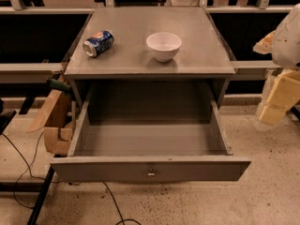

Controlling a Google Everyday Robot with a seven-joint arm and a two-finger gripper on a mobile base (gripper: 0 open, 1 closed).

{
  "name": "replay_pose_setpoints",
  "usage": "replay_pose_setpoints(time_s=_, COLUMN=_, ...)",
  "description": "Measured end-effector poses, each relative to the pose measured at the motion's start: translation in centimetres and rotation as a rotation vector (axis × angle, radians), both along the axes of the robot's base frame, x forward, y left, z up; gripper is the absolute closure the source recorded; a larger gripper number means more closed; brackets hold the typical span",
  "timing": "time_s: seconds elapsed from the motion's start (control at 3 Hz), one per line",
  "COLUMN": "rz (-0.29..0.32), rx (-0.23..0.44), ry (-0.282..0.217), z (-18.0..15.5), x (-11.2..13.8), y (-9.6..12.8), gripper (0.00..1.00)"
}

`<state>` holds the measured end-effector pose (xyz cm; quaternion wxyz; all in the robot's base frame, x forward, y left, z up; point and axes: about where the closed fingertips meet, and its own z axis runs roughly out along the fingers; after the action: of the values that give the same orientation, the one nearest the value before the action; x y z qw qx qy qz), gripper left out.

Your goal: Place pepsi can into top drawer

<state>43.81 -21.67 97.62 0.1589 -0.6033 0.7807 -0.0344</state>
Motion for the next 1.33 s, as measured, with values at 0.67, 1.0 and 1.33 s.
replay_pose_setpoints(time_s=0.67, rz=-0.069, rx=0.053, ry=-0.057, z=0.8, x=2.4, y=0.9, gripper=0.00)
replay_pose_setpoints(time_s=1.0, rz=-0.157, rx=0.173, ry=-0.142, z=2.5, x=7.1, y=3.4, gripper=0.00)
replay_pose_setpoints(time_s=1.33, rz=-0.214, rx=0.395, ry=-0.258, z=5.7, x=14.1, y=8.7, gripper=0.00)
